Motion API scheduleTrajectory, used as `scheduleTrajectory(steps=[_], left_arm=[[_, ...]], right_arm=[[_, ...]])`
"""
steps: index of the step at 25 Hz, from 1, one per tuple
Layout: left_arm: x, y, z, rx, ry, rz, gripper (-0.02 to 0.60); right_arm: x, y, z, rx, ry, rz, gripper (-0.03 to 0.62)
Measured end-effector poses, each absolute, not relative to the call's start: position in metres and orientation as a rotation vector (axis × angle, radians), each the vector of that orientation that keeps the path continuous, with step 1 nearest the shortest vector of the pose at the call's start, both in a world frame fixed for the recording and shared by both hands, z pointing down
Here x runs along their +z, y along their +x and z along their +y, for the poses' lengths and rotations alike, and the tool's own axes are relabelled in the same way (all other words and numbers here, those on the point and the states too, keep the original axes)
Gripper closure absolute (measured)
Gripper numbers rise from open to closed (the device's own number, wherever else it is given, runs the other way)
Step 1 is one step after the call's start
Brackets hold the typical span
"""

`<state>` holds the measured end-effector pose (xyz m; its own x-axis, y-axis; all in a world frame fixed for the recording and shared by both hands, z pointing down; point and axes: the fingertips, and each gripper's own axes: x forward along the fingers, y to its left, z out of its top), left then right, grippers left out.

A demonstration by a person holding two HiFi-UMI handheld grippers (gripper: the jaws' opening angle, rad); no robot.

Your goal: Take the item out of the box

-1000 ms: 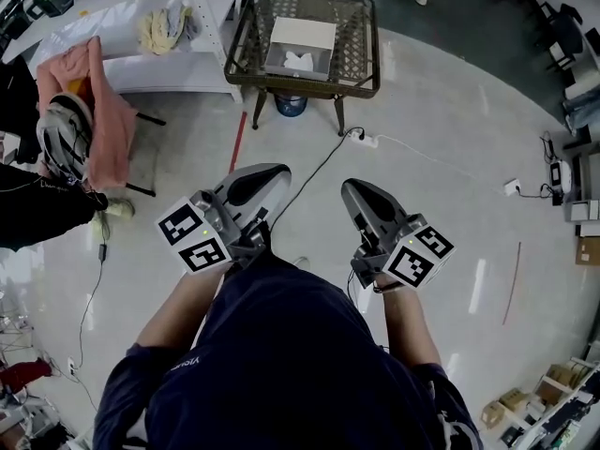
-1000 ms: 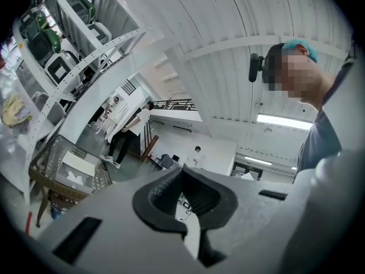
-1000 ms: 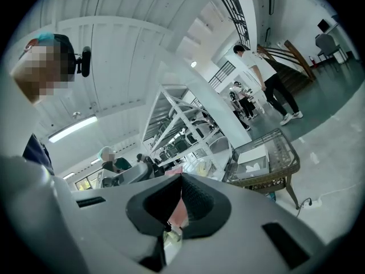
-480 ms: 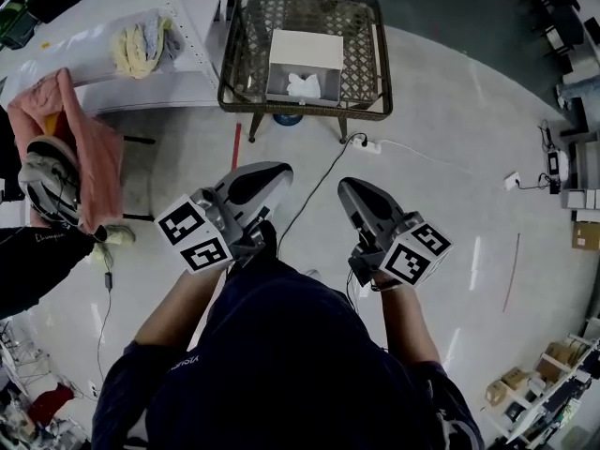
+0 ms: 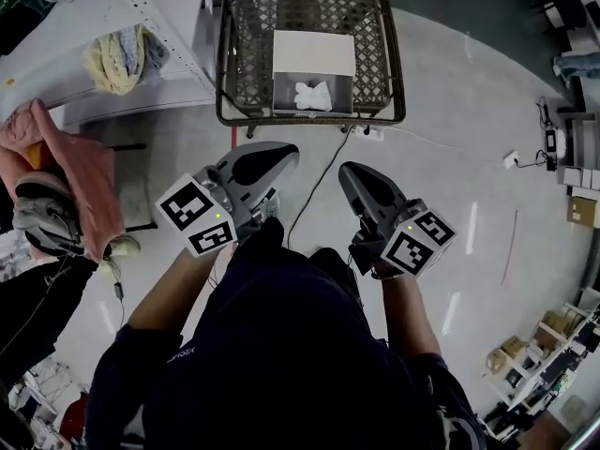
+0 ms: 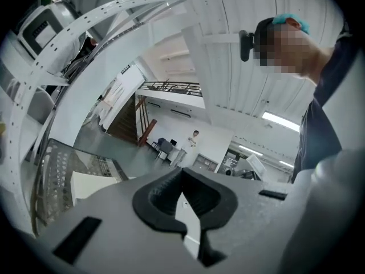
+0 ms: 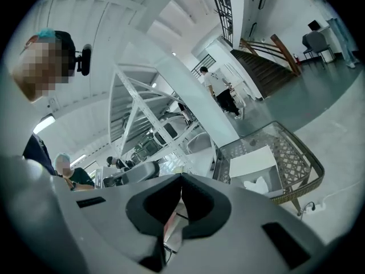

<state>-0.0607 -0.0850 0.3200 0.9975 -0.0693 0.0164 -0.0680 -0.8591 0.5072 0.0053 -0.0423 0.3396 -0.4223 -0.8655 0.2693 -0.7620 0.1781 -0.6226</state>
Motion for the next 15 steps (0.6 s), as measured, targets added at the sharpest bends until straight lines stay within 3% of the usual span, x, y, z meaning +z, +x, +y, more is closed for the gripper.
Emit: scheduleTrajectory(steps=[15], left_arm=[[0.397,0.001,-0.17,0.174,2.629,-0.158,0.574]], right_arm=[[0.389,0.061,-0.117,-1.221,-1.515,2.289,0.569]])
